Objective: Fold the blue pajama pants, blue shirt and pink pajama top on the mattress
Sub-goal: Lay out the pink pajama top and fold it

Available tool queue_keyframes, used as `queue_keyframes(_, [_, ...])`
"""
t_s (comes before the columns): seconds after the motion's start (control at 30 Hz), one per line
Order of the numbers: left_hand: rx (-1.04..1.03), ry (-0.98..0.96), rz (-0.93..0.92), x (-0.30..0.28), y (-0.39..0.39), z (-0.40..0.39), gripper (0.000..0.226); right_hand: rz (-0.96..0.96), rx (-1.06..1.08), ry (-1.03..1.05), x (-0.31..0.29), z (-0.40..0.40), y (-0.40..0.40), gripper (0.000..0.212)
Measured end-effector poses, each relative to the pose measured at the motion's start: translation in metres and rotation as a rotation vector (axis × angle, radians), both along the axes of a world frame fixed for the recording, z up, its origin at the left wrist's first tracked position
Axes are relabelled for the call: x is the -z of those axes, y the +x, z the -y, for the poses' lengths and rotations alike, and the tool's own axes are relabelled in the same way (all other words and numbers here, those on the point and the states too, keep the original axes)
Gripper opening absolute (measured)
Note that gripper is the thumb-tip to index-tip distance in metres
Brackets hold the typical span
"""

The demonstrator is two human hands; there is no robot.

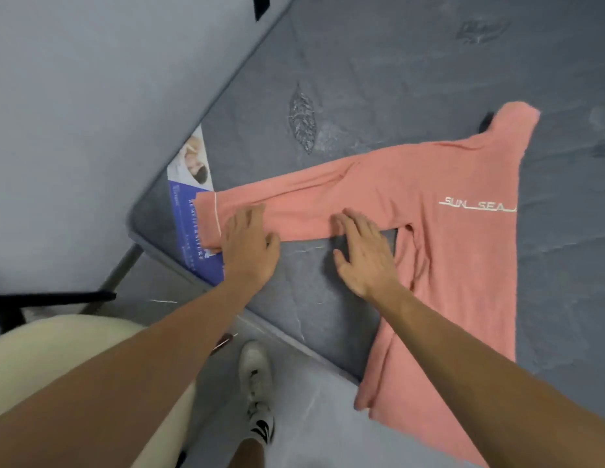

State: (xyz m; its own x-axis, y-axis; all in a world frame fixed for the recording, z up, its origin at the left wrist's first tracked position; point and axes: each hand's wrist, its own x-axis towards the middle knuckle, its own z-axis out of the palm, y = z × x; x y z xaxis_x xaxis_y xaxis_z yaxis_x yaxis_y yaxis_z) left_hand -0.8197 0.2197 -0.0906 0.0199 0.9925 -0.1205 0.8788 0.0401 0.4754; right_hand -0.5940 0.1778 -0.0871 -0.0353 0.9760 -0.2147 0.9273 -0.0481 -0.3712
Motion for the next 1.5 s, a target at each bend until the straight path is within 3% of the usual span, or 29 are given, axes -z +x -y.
queue_keyframes(0.27, [-0.221, -0.167, -0.101, 0.002, -0.099, -0.078, 0.064, -0.026, -0.223, 0.017, -0.002, -0.12, -0.128, 0.076])
queue_keyframes(0.43, [-0.159, -0.272, 0.081, 0.004, -0.115, -0.098, 0.042, 0.138, -0.258, 0.071, 0.001, -0.14, -0.159, 0.065])
queue_keyframes(0.5, [-0.129, -0.352, 0.067, 0.003, -0.114, -0.104, 0.023, 0.188, -0.228, 0.097, 0.003, -0.143, -0.163, 0.056])
queue_keyframes(0.57, [-0.105, -0.378, 0.098, 0.002, -0.113, -0.109, 0.019, 0.03, -0.179, 0.043, 0.006, -0.143, -0.166, 0.042])
queue_keyframes(0.7, [-0.148, -0.398, 0.372, -0.01, -0.101, -0.112, 0.015, -0.544, 0.079, -0.185, 0.002, -0.137, -0.173, 0.023])
queue_keyframes(0.87, [-0.267, -0.529, 0.806, -0.038, -0.083, -0.113, 0.011, -0.885, 0.29, -0.383, -0.013, -0.136, -0.163, 0.037])
queue_keyframes(0.93, [-0.273, -0.54, 0.878, -0.042, -0.079, -0.113, 0.016, -0.926, 0.347, -0.423, -0.017, -0.135, -0.156, 0.048])
queue_keyframes(1.03, [-0.122, -0.402, 0.7, -0.041, -0.069, -0.11, 0.022, -0.799, 0.329, -0.342, -0.02, -0.133, -0.143, 0.059])
queue_keyframes(1.17, [0.28, -0.274, 0.368, -0.029, -0.059, -0.118, 0.041, -0.784, 0.326, -0.27, -0.029, -0.129, -0.12, 0.046])
queue_keyframes(1.23, [0.402, -0.289, 0.316, -0.028, -0.048, -0.124, 0.028, -0.803, 0.367, -0.198, -0.029, -0.126, -0.105, 0.043])
queue_keyframes(1.33, [0.461, -0.22, 0.262, -0.031, -0.025, -0.136, 0.05, -0.778, 0.458, -0.156, -0.026, -0.118, -0.079, 0.047])
queue_keyframes(1.5, [0.415, -0.257, 0.275, -0.038, 0.02, -0.144, 0.026, -0.685, 0.507, -0.238, -0.022, -0.107, -0.028, 0.023])
